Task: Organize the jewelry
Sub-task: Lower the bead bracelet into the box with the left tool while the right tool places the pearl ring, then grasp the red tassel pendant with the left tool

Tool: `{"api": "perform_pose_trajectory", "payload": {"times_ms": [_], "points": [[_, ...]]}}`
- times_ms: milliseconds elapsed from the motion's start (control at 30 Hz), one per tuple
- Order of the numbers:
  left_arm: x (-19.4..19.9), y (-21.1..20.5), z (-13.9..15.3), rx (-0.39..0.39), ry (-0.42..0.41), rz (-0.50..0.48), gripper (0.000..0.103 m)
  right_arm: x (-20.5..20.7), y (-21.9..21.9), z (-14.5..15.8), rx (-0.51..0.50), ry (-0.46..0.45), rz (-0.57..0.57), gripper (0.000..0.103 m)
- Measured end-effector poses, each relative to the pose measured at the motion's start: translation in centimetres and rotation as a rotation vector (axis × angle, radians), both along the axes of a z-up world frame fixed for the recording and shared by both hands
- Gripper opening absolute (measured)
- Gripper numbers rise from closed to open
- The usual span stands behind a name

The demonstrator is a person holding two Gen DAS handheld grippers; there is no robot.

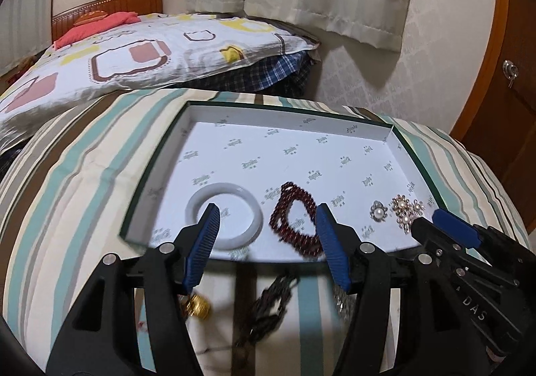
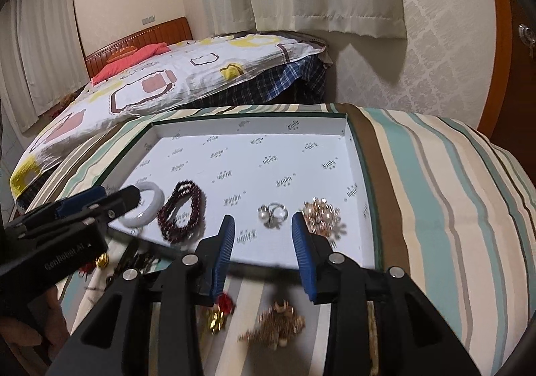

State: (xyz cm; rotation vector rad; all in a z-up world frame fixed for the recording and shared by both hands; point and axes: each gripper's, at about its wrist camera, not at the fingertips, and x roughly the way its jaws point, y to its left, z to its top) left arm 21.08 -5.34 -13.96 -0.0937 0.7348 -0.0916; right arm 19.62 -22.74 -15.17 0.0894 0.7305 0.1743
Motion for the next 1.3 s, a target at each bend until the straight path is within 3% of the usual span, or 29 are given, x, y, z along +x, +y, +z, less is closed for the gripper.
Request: {"api": "perform_pose_trajectory", "payload": {"times_ms": [300,700,1300], "points": [[-4.7,1.9,0.0,0.011,-0.011,0.029,0.059,-4.5,-0.6,-0.7,0.003,0.004,-0.032,0.036],[-9.5,5.0,-2.4,0.030,0.038,0.069,0.059,-8.9,-0.7,-2.5,-0.002,0.022,-0.041,0.036],[-7.7,6.1,-3.1,0.023,0.058,0.098,0.059,-8.7,-0.6,-2.8,-0.011,0.026,-0.044,0.036]]}}
